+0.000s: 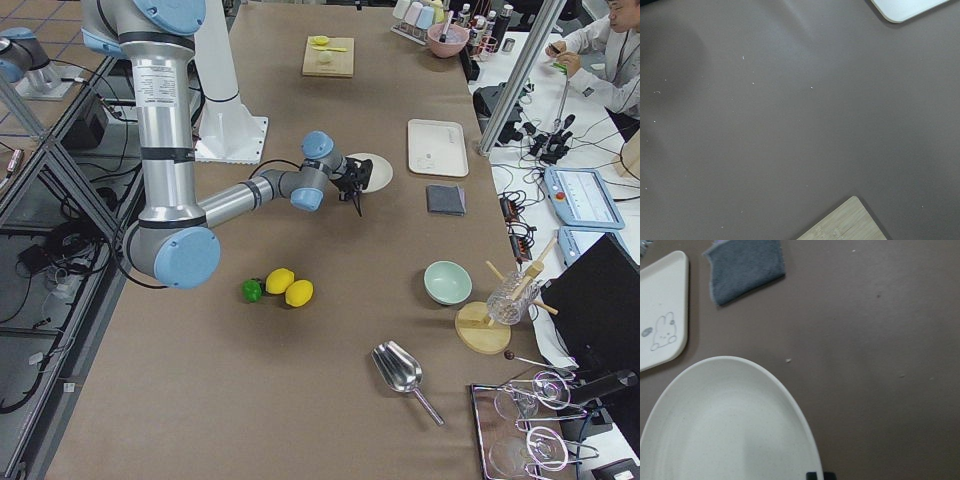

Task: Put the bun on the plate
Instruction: 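Push the white plate with the right gripper toward the table centre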

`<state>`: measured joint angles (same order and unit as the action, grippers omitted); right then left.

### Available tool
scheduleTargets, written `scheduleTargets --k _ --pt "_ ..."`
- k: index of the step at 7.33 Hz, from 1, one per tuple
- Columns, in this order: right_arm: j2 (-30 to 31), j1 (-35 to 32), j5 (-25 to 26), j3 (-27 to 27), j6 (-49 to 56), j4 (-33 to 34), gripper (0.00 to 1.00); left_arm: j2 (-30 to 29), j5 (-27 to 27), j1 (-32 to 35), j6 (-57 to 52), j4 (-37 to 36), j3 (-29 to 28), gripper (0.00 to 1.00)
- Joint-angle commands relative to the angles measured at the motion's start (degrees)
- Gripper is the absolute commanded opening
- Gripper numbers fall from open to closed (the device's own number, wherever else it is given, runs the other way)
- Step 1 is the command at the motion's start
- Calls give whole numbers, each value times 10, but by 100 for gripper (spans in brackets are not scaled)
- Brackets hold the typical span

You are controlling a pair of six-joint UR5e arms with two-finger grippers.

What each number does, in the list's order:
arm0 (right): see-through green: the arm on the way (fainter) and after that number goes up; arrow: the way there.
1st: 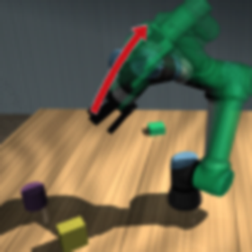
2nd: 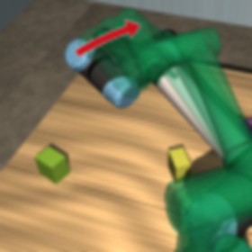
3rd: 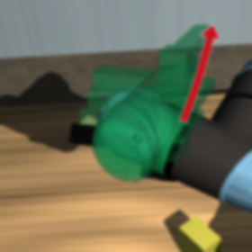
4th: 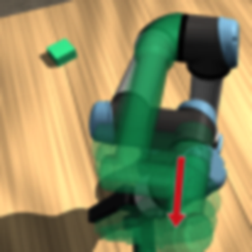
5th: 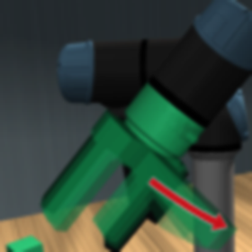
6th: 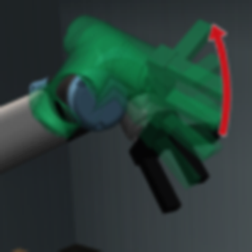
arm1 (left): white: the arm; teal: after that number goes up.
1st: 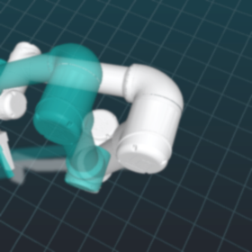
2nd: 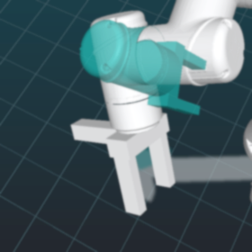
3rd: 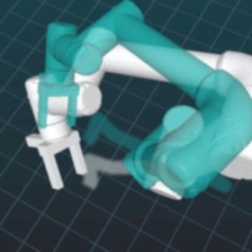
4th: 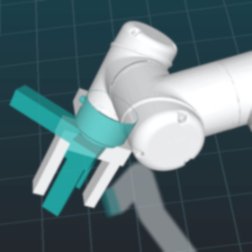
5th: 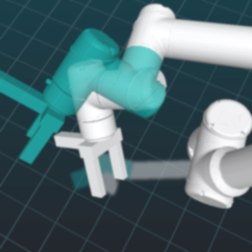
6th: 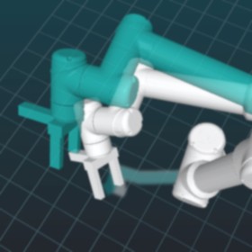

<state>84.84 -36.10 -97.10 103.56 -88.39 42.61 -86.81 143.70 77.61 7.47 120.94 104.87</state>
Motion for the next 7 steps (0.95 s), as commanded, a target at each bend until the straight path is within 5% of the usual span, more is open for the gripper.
scheduleTargets --k 1,3,6,7 --pt "-68 90 108 0 -25 37 0 0 2 0 0 0 -1 98" --pt "-158 145 147 -3 -29 145 0 1 2 0 1 -1 -2 98" --pt "-235 193 210 -73 -55 166 0 1 2 0 1 -1 -1 98" --pt "-248 194 212 -88 -57 165 17 0 2 0 17 0 -1 98"
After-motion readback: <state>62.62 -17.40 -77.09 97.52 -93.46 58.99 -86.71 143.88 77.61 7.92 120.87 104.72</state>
